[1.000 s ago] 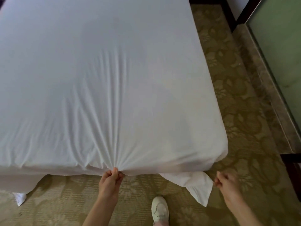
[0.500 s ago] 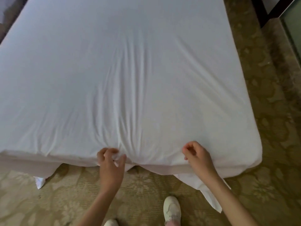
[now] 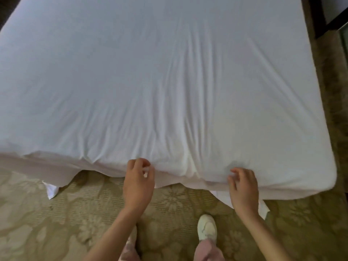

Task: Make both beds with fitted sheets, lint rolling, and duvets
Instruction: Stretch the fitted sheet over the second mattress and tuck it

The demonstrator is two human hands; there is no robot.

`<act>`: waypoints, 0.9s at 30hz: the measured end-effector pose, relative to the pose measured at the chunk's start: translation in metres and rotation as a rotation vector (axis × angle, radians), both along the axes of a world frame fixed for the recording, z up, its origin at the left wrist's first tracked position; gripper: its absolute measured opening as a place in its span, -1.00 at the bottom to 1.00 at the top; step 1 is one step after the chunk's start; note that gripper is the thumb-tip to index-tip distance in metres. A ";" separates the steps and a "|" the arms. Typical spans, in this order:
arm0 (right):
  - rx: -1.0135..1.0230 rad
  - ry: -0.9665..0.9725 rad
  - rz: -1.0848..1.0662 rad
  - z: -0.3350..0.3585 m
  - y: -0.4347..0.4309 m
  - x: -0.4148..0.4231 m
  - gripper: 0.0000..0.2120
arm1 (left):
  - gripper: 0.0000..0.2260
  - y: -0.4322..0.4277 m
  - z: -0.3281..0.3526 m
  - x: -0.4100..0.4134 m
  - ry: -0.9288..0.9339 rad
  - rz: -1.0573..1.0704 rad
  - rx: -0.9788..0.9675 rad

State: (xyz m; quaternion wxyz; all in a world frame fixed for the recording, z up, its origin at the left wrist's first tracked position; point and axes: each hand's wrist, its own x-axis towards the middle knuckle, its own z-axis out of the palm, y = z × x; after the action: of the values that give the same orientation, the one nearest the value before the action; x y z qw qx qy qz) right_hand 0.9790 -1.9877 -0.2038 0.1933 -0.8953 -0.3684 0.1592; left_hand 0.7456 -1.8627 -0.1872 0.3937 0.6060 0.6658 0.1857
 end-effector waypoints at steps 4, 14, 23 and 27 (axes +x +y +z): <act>0.118 -0.128 0.548 0.004 0.057 -0.078 -0.70 | -0.92 0.020 0.004 -0.010 0.033 -0.139 -0.012; -0.354 -0.220 0.142 -0.025 -0.090 0.111 -0.41 | -0.84 0.049 0.000 -0.026 0.395 -0.149 -0.085; -0.151 -0.339 0.078 0.009 -0.070 0.149 -0.65 | -0.72 -0.009 -0.002 0.053 0.539 -0.474 0.461; -0.017 -0.260 0.454 0.003 -0.020 0.134 -0.65 | -0.58 -0.040 -0.005 0.103 0.487 -0.853 0.436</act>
State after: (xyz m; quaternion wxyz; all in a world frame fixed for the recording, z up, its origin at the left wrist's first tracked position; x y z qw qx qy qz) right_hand 1.1127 -2.0081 -0.2006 0.0959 -0.8042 -0.5803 0.0850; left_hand 0.8483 -1.9032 -0.1923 0.1335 0.9159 0.3785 -0.0026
